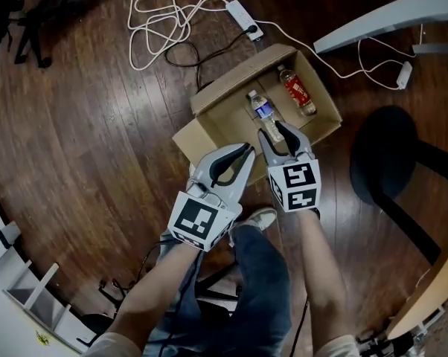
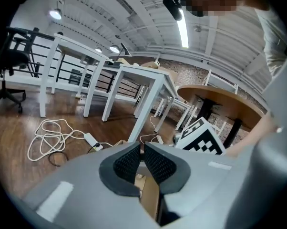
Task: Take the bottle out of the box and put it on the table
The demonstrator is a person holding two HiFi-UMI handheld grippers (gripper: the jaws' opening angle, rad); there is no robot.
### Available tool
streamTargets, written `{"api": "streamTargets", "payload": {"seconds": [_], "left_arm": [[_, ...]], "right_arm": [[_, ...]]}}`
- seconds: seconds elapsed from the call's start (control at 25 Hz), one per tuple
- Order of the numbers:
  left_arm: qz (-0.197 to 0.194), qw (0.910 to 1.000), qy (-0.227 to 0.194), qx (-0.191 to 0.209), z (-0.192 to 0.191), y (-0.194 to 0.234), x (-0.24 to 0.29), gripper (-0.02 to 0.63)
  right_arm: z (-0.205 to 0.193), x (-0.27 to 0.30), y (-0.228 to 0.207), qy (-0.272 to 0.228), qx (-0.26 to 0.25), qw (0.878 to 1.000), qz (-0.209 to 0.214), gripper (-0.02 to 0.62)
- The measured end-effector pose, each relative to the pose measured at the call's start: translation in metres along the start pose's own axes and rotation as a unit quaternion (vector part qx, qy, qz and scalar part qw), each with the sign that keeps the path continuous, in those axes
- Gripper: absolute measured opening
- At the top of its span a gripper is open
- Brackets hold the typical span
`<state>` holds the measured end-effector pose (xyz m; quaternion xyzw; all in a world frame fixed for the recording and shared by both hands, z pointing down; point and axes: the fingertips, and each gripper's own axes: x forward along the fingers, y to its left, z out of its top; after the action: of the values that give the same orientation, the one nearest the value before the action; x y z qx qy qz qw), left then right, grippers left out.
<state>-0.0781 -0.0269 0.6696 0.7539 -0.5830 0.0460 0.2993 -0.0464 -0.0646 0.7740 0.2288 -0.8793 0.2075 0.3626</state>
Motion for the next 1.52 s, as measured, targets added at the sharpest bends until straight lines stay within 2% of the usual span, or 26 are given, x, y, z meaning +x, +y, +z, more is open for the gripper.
{"api": "streamTargets", "payload": {"seconds": [0.4,0.72,0.84,1.0,1.16,1.4,1.52], "left_arm": [[-0.019,0.9992,0.034,-0.013,-0.097,0.052,0.031,-0.002],[-0.060,0.9965,0.056,-0.014,-0.142,0.073,0.040,-0.002],[-0.064,0.9965,0.048,-0.026,-0.148,0.079,0.047,-0.002],[-0.079,0.9959,0.040,-0.017,-0.153,0.078,0.054,-0.002],[-0.091,0.9948,0.043,-0.016,-0.157,0.078,0.060,-0.002],[-0.093,0.9940,0.056,-0.012,-0.166,0.080,0.060,-0.002],[-0.092,0.9936,0.063,-0.010,-0.172,0.081,0.060,-0.002]], "right_arm": [[-0.115,0.124,-0.023,0.088,-0.016,0.996,0.005,0.195],[-0.187,0.192,-0.057,0.179,-0.045,0.983,-0.016,0.232],[-0.196,0.207,-0.074,0.196,-0.052,0.978,-0.041,0.252],[-0.210,0.216,-0.091,0.218,-0.075,0.972,-0.055,0.279],[-0.217,0.226,-0.109,0.240,-0.084,0.965,-0.058,0.360],[-0.224,0.238,-0.131,0.276,-0.123,0.949,-0.089,0.343],[-0.235,0.250,-0.137,0.292,-0.112,0.946,-0.084,0.313]]}}
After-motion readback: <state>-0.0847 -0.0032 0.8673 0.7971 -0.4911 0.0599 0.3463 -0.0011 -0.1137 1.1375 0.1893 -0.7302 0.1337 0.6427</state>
